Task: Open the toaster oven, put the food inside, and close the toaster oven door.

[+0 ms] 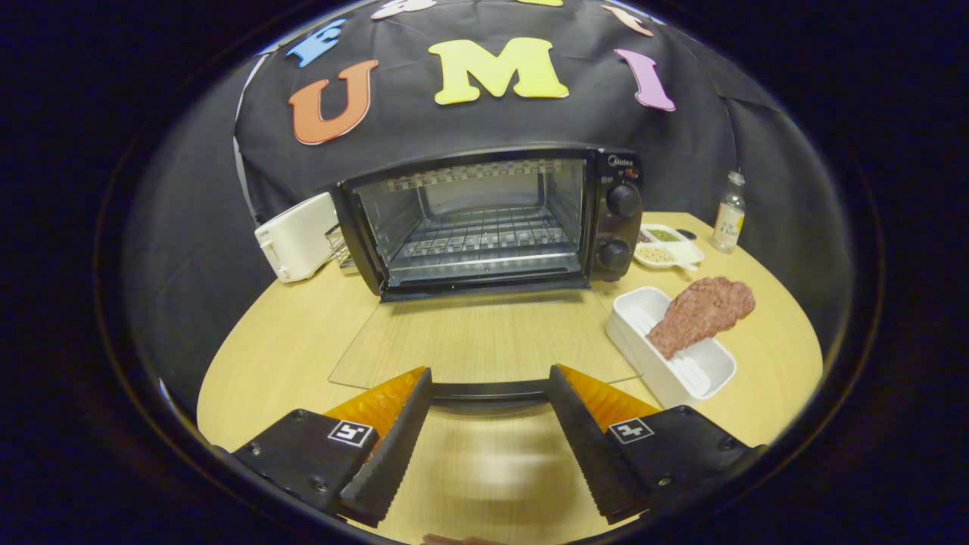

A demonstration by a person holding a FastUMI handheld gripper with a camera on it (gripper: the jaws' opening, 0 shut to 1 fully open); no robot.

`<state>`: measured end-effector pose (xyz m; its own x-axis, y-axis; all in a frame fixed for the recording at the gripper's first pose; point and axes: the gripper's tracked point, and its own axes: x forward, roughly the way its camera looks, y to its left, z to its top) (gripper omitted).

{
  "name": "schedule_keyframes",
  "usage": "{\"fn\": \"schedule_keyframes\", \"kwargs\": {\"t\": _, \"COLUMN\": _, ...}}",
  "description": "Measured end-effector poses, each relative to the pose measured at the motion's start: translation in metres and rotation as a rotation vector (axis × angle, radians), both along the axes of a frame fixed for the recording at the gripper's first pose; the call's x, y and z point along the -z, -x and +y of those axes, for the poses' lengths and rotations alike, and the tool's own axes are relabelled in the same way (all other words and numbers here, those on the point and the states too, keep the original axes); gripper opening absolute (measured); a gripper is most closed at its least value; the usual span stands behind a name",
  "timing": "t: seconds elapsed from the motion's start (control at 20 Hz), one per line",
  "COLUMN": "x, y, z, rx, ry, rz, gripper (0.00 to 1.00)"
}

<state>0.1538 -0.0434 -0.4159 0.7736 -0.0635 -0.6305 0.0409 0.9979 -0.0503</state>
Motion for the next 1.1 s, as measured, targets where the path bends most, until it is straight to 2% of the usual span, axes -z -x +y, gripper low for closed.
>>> {"fn": "schedule_keyframes", "kwargs": {"t": 0.15, "x": -0.038, "y": -0.004, "z": -0.034, "rx": -0.022, "ry": -0.031, "rz": 0.024, "gripper": 0.98}}
{"fn": "schedule_keyframes", "kwargs": {"t": 0.35, "x": -0.071, "y": -0.018, "z": -0.124, "rx": -0.020, "ry": 0.083, "rz": 0.075, "gripper": 0.98}}
{"fn": "schedule_keyframes", "kwargs": {"t": 0.6, "x": -0.075, "y": -0.028, "z": -0.221, "rx": 0.059, "ry": 0.009, "rz": 0.159, "gripper": 0.95}}
{"fn": "schedule_keyframes", "kwargs": {"t": 0.7, "x": -0.066, "y": -0.031, "z": -0.242, "rx": 0.072, "ry": -0.040, "rz": 0.186, "gripper": 0.92}}
{"fn": "schedule_keyframes", "kwargs": {"t": 0.9, "x": -0.034, "y": -0.033, "z": -0.234, "rx": 0.038, "ry": -0.303, "rz": 0.274, "gripper": 0.77}}
{"fn": "schedule_keyframes", "kwargs": {"t": 0.95, "x": -0.027, "y": -0.031, "z": -0.230, "rx": 0.020, "ry": -0.358, "rz": 0.297, "gripper": 0.62}}
{"fn": "schedule_keyframes", "kwargs": {"t": 1.05, "x": -0.042, "y": -0.027, "z": -0.218, "rx": 0.040, "ry": -0.506, "rz": 0.288, "gripper": 0.32}}
{"fn": "schedule_keyframes", "kwargs": {"t": 1.1, "x": -0.047, "y": -0.021, "z": -0.213, "rx": 0.038, "ry": -0.516, "rz": 0.282, "gripper": 0.18}}
